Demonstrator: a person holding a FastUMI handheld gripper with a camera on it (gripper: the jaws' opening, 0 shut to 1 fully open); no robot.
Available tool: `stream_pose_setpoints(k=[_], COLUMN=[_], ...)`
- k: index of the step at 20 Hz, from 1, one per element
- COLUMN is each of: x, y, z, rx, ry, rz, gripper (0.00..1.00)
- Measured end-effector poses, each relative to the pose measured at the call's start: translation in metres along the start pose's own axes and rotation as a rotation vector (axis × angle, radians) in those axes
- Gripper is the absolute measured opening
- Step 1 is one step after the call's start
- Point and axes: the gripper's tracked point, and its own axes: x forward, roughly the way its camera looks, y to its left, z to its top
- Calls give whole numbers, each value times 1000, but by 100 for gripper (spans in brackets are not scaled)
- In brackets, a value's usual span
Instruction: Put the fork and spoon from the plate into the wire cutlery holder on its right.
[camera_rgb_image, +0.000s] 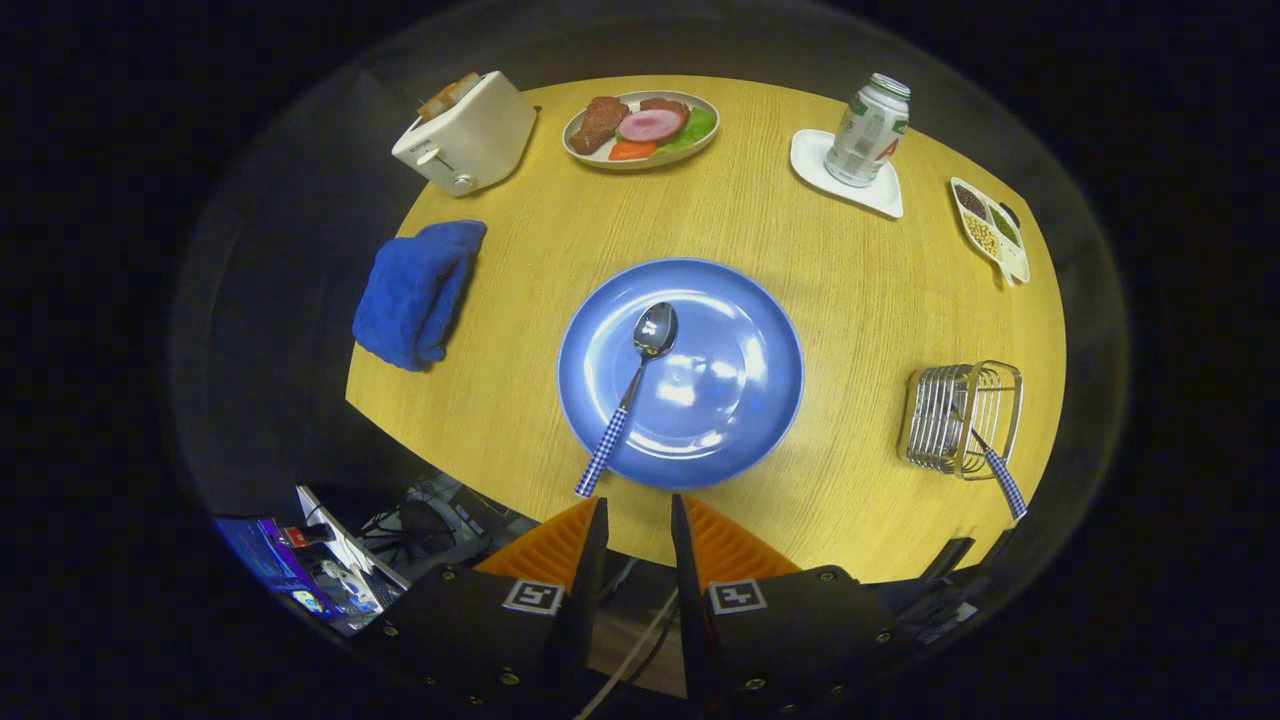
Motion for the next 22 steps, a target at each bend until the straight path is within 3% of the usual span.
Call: stream_pose_setpoints(k=[22], x=[58], y=[25], z=[16], rx=[49], ry=[45], rz=[10], gripper=[38])
